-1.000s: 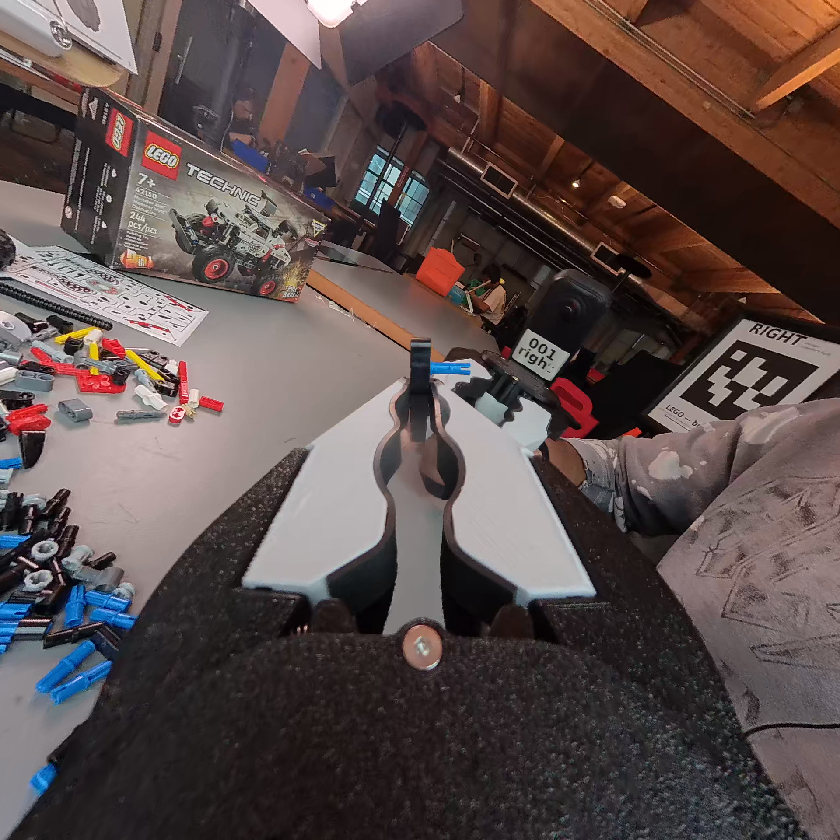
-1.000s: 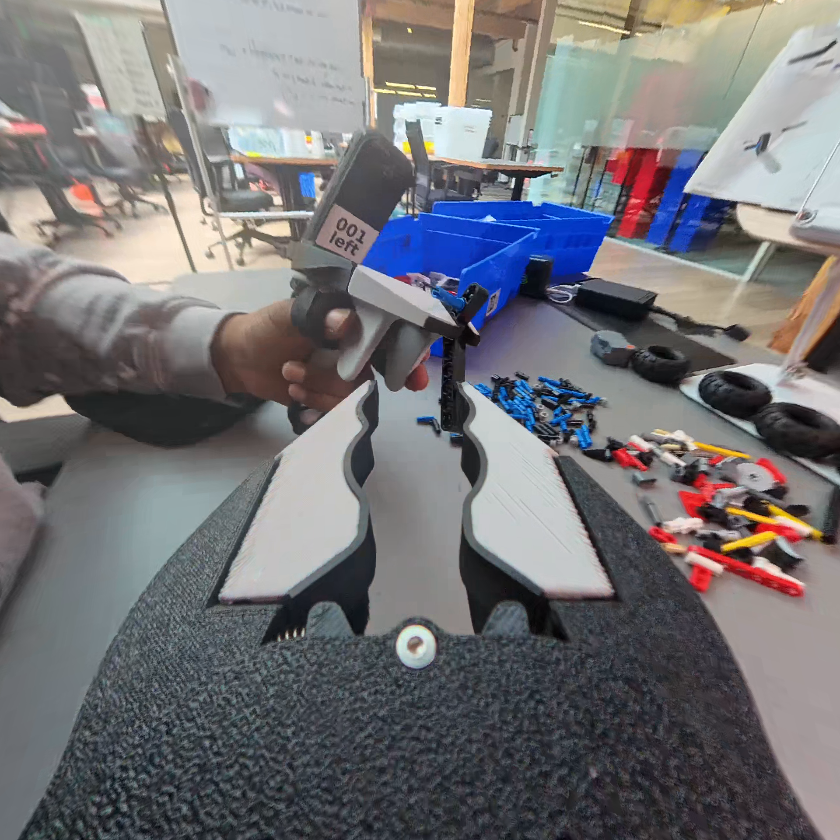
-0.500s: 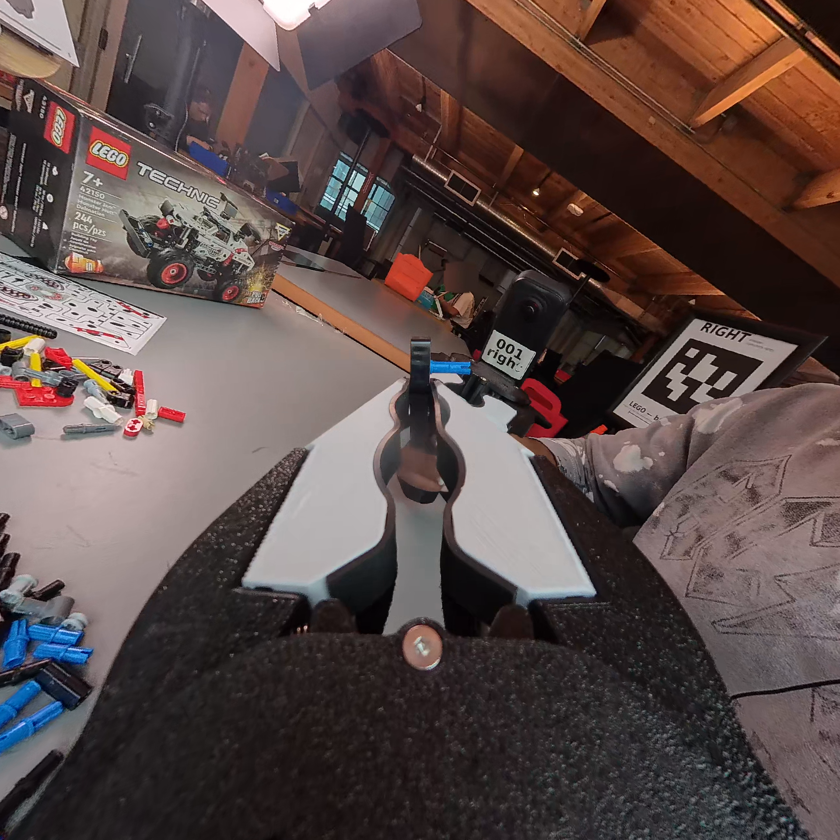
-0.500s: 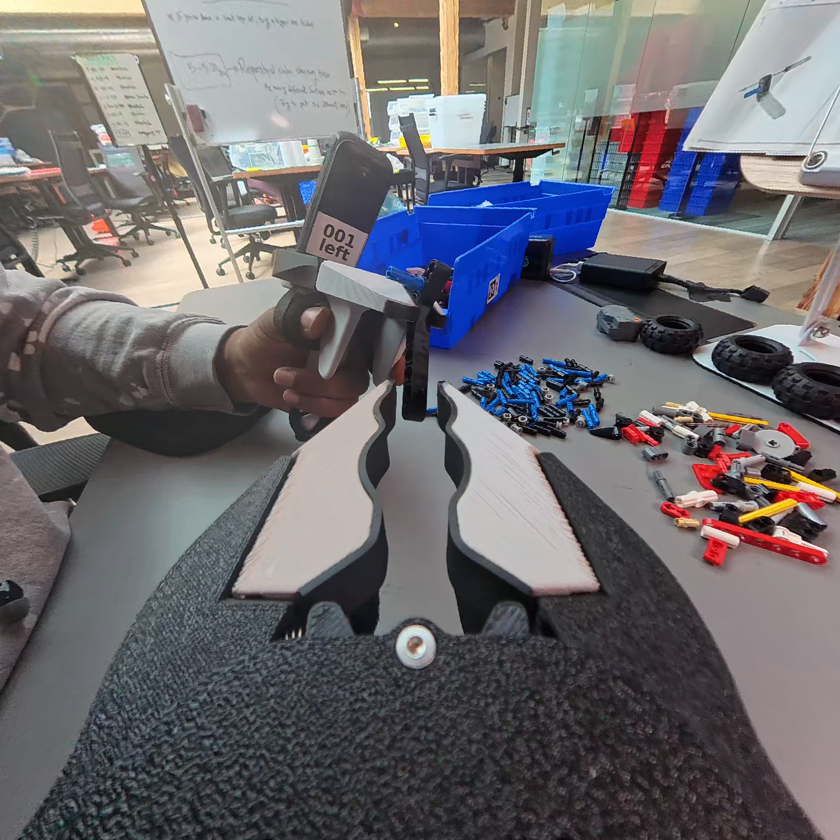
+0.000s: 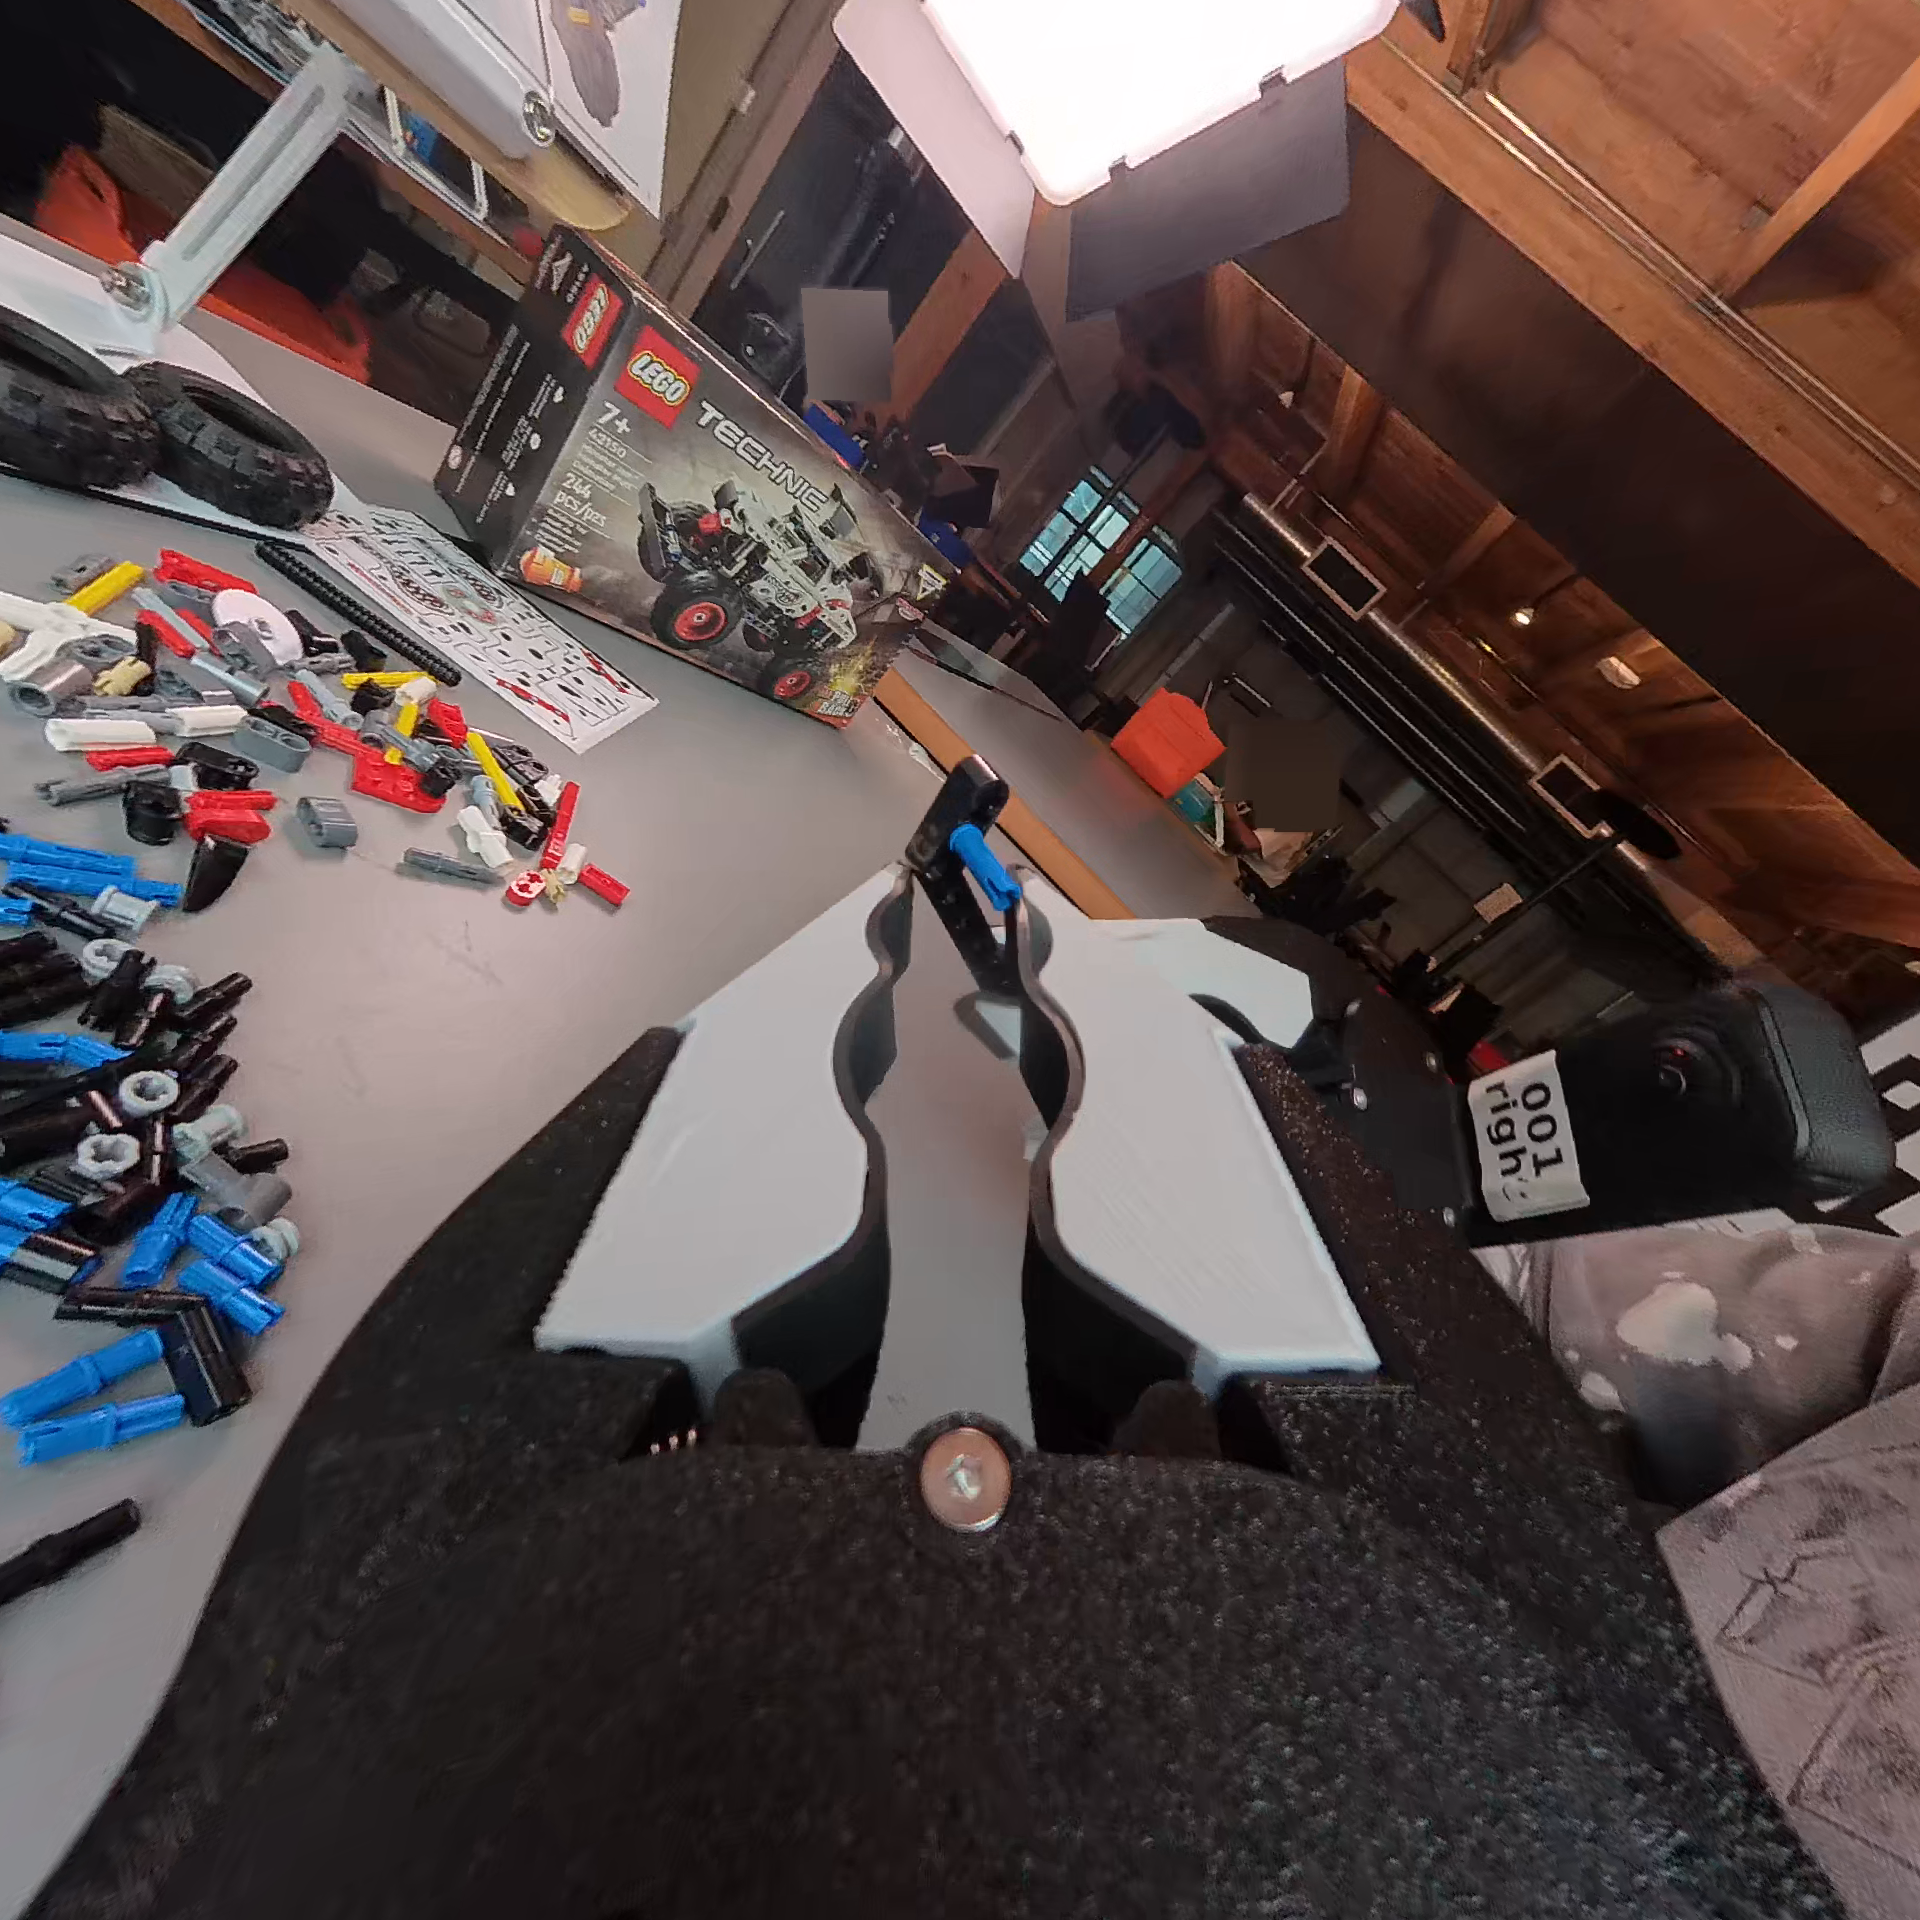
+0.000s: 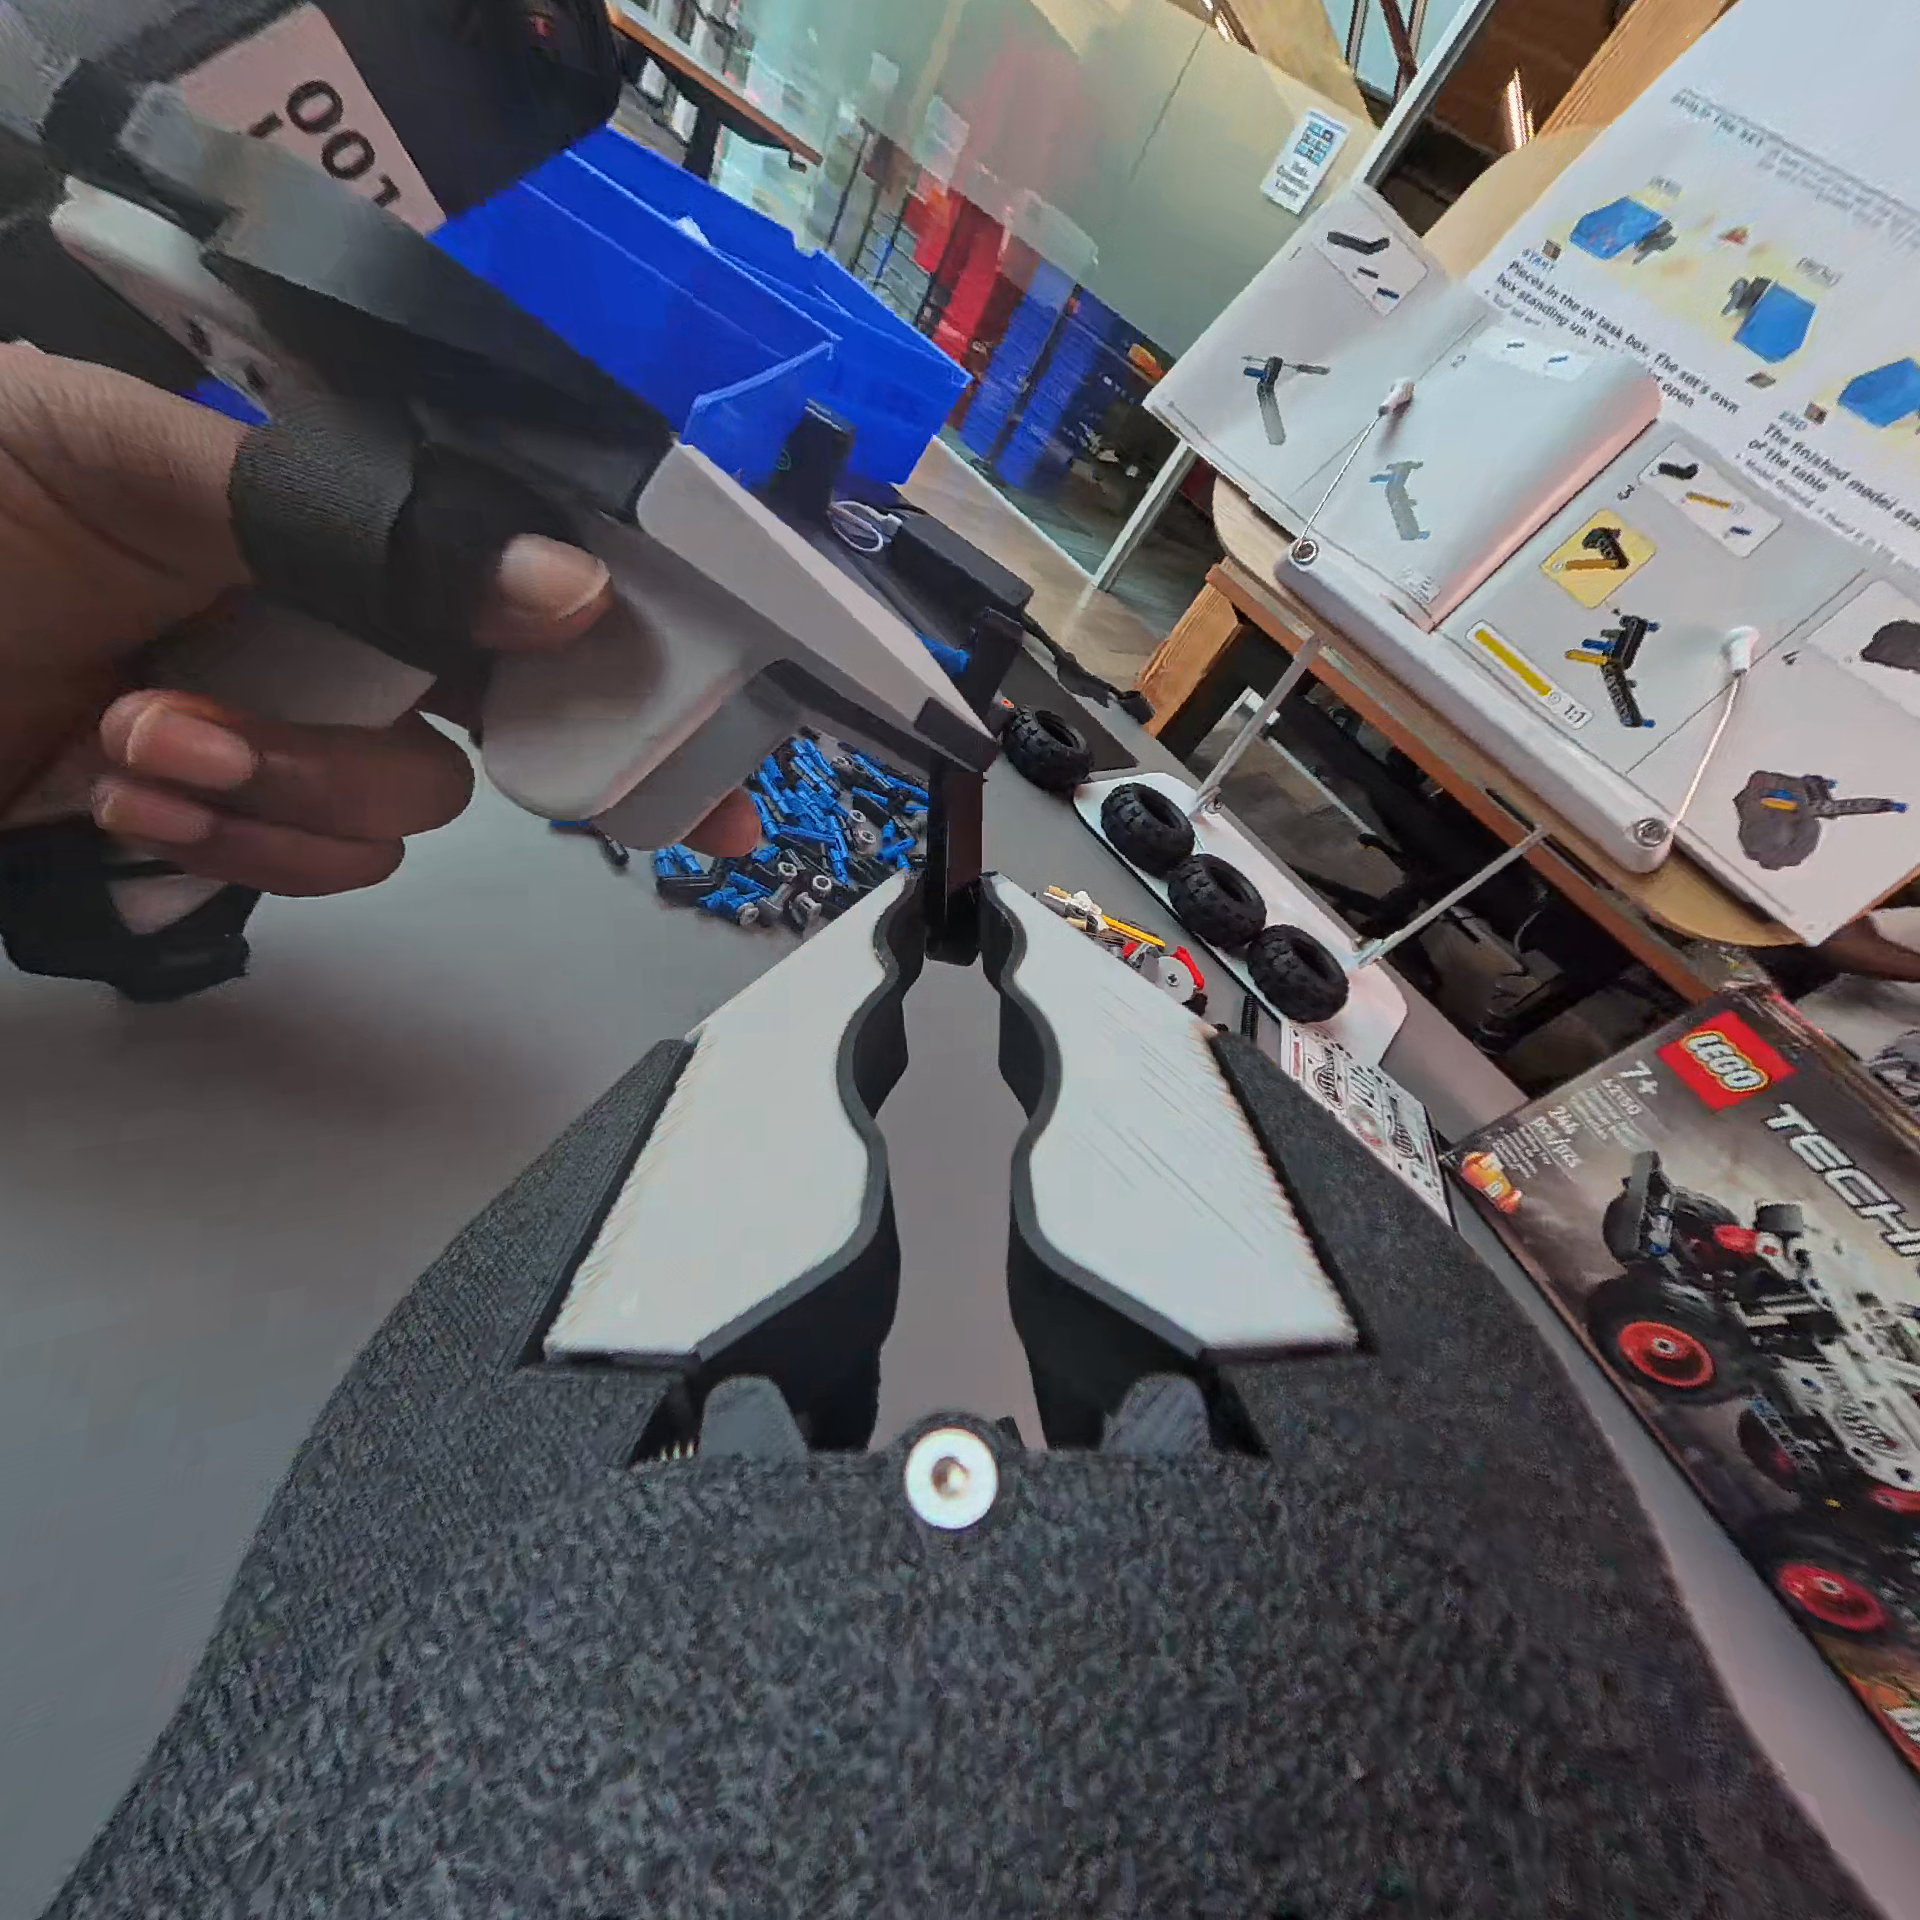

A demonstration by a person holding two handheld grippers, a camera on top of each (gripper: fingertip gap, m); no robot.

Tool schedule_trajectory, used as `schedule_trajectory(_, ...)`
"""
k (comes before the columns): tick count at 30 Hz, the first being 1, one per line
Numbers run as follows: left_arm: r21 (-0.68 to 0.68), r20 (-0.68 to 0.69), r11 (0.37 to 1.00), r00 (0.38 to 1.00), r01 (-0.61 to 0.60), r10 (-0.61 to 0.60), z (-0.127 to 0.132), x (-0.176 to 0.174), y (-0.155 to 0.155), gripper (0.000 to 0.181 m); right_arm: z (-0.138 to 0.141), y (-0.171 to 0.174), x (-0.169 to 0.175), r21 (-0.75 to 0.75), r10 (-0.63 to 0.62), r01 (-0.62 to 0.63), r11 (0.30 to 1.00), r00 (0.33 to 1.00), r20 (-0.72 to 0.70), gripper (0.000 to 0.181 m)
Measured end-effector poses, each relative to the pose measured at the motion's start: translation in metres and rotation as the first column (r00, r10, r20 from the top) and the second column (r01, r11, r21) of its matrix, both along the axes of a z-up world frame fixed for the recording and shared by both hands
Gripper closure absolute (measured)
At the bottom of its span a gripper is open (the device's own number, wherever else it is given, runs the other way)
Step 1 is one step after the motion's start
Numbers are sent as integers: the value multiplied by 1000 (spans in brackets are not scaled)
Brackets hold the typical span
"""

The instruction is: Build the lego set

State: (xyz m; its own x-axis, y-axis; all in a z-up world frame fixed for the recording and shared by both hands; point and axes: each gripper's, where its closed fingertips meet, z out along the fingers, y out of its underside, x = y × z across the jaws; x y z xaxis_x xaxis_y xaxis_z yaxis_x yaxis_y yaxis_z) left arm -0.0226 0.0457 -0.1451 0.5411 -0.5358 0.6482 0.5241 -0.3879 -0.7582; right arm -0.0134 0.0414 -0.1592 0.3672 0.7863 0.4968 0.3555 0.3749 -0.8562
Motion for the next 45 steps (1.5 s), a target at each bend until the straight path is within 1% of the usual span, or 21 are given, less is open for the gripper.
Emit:
schedule_trajectory(3,-21,22,1000,1000,-3,3,-1,-2,2,170,2,-6,-2,81,-2,1,997,1000,12,171)
schedule_trajectory(4,-21,30,1000,999,17,-16,0,-2,1,171,2,-8,-2,54,22,-22,998,1000,-5,170)
schedule_trajectory(6,-14,32,998,998,57,-57,3,-4,-2,173,3,-16,-5,-109,142,-151,982,986,-85,168)
schedule_trajectory(8,20,42,990,989,141,-142,8,-1,-11,174,8,-24,-4,-354,252,-321,878,940,-228,155)
schedule_trajectory(10,73,46,978,979,193,-197,15,0,-18,174,14,-28,1,-528,296,-448,721,889,-350,151)
schedule_trajectory(12,114,30,968,973,224,-229,21,2,-24,175,16,-30,4,-594,312,-504,627,861,-401,151)
schedule_trajectory(14,147,23,951,961,271,-277,26,9,-30,175,16,-39,4,-617,342,-538,574,842,-417,154)
schedule_trajectory(16,169,23,936,948,309,-318,29,16,-36,175,17,-51,2,-612,379,-573,545,820,-429,171)
schedule_trajectory(23,204,69,925,938,320,-340,33,14,-39,175,19,-51,-4,-534,314,-517,668,848,-428,172)
schedule_trajectory(24,213,76,918,931,334,-357,35,15,-41,175,20,-53,-4,-522,321,-521,675,844,-429,172)
schedule_trajectory(27,233,94,898,910,374,-404,40,15,-47,176,24,-61,-2,-508,386,-574,642,815,-432,169)
schedule_trajectory(28,243,102,892,904,381,-414,42,13,-48,176,27,-59,2,-495,410,-587,641,807,-425,161)
schedule_trajectory(29,250,108,886,898,390,-426,45,12,-50,176,30,-54,7,-476,427,-586,656,808,-406,154)
schedule_trajectory(31,249,112,880,891,404,-440,45,10,-50,176,29,-27,21,-423,415,-521,741,851,-321,149)
schedule_trajectory(33,226,113,884,890,410,-442,42,8,-48,176,11,18,42,-377,329,-358,854,934,-140,150)
schedule_trajectory(34,207,110,891,895,404,-432,38,8,-46,176,-4,37,55,-375,287,-279,884,957,-36,151)
schedule_trajectory(36,165,106,905,905,392,-411,30,8,-40,176,-37,59,81,-444,242,-158,882,960,140,154)
schedule_trajectory(38,133,115,913,909,386,-401,24,8,-36,176,-64,55,97,-538,278,-116,835,932,231,155)
schedule_trajectory(42,90,138,918,908,386,-396,16,10,-32,176,-98,42,97,-539,322,-71,840,864,388,158)
schedule_trajectory(44,83,151,917,905,390,-399,15,10,-32,176,-105,40,95,-547,331,-64,835,852,406,161)
schedule_trajectory(45,81,153,916,903,393,-401,15,11,-33,176,-105,40,95,-552,327,-54,832,852,409,169)
